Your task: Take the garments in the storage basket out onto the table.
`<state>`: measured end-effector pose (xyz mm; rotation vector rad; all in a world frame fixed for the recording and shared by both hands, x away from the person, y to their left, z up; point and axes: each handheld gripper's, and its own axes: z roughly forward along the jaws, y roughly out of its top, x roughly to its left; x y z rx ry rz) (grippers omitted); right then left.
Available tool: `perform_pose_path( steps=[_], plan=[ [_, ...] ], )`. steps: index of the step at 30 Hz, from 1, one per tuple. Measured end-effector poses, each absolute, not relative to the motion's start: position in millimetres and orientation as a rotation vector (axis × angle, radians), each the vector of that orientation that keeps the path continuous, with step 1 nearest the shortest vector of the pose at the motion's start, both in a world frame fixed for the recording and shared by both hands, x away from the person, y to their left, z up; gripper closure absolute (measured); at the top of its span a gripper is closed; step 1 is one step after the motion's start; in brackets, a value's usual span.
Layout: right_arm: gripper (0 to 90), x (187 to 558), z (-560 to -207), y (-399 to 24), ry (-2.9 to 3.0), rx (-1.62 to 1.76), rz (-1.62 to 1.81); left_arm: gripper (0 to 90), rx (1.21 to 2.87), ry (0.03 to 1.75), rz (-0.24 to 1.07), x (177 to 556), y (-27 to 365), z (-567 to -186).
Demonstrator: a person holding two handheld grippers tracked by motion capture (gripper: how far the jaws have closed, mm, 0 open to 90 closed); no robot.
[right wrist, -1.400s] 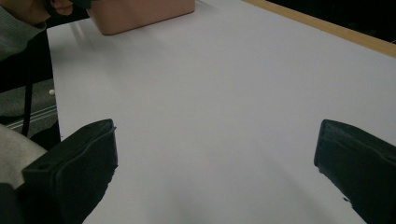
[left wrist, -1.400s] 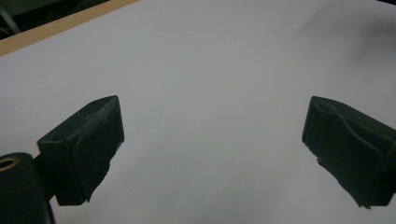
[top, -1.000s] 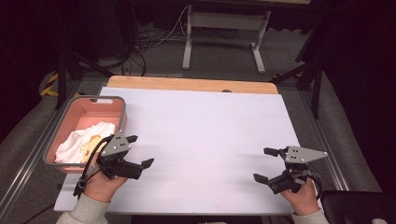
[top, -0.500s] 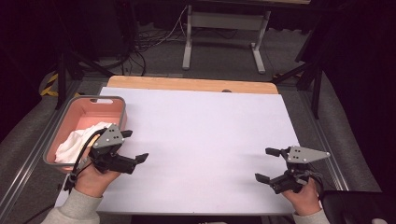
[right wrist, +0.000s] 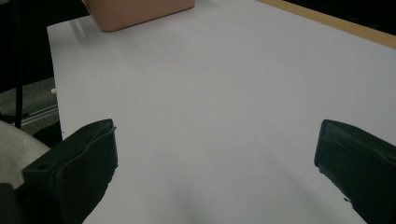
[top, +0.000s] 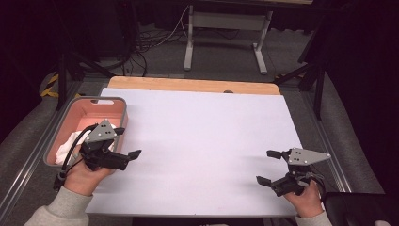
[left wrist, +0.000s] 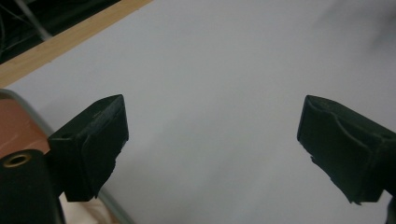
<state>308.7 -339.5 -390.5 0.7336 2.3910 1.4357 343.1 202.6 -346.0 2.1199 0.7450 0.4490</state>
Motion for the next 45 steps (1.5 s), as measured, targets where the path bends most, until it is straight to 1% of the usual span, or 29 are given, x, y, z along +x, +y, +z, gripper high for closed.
perform_pose_path(
  steps=[7, 9, 10, 13, 22, 40, 43, 45],
  plan=[
    [0.0, 309, -392, -339, 2.396, 0.737, 1.432, 10.1, 2.117, 0.778, 0.459, 350, 210, -342],
    [0.0, 309, -392, -339, 2.397, 0.739, 1.429, 10.7, 2.105, 0.79, 0.448, 350, 211, -342],
    [0.0, 310, -392, -339, 2.399, 0.739, 1.43, 11.6, 2.075, 0.807, 0.417, 353, 214, -342],
    [0.0, 310, -392, -339, 2.397, 0.74, 1.456, 13.3, 2.087, 0.809, 0.451, 356, 218, -342],
    [0.0, 310, -393, -338, 2.41, 0.747, 1.455, 12.2, 2.134, 0.843, 0.493, 365, 229, -343],
    [0.0, 310, -394, -337, 2.42, 0.748, 1.441, 12.8, 2.141, 0.978, 0.507, 386, 262, -348],
    [0.0, 311, -395, -338, 2.419, 0.755, 1.441, 7.9, 2.169, 1.006, 0.518, 392, 268, -352],
    [0.0, 311, -395, -338, 2.419, 0.753, 1.441, 6.3, 2.178, 1.01, 0.527, 393, 270, -352]
  ],
)
